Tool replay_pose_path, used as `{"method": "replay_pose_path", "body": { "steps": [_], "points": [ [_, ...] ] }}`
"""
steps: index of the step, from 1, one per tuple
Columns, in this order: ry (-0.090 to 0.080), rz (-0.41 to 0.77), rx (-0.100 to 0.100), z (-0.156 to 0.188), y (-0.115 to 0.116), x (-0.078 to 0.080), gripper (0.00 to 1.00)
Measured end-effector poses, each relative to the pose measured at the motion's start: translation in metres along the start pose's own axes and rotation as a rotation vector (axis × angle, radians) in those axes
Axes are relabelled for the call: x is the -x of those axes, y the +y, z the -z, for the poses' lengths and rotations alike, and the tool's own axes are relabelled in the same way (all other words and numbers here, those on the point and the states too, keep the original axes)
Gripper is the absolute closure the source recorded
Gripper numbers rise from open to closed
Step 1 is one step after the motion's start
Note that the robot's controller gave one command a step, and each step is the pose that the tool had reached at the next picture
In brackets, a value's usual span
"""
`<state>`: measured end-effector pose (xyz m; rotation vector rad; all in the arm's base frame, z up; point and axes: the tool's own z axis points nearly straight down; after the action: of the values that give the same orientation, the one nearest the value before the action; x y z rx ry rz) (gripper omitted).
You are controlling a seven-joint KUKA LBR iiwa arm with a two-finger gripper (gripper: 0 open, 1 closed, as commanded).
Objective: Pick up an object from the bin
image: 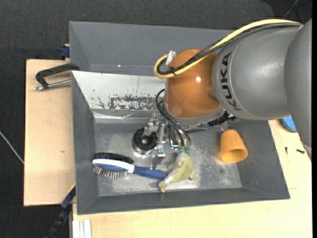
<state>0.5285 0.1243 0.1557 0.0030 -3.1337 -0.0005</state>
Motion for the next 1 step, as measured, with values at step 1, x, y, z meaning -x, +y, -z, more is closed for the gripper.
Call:
{"method": "replay_pose_path", "body": {
  "steps": [1],
  "points": [
    [-0.027, -0.094, 0.005, -0.0633, -0.0118, 0.0115, 0.00]
  ]
}}
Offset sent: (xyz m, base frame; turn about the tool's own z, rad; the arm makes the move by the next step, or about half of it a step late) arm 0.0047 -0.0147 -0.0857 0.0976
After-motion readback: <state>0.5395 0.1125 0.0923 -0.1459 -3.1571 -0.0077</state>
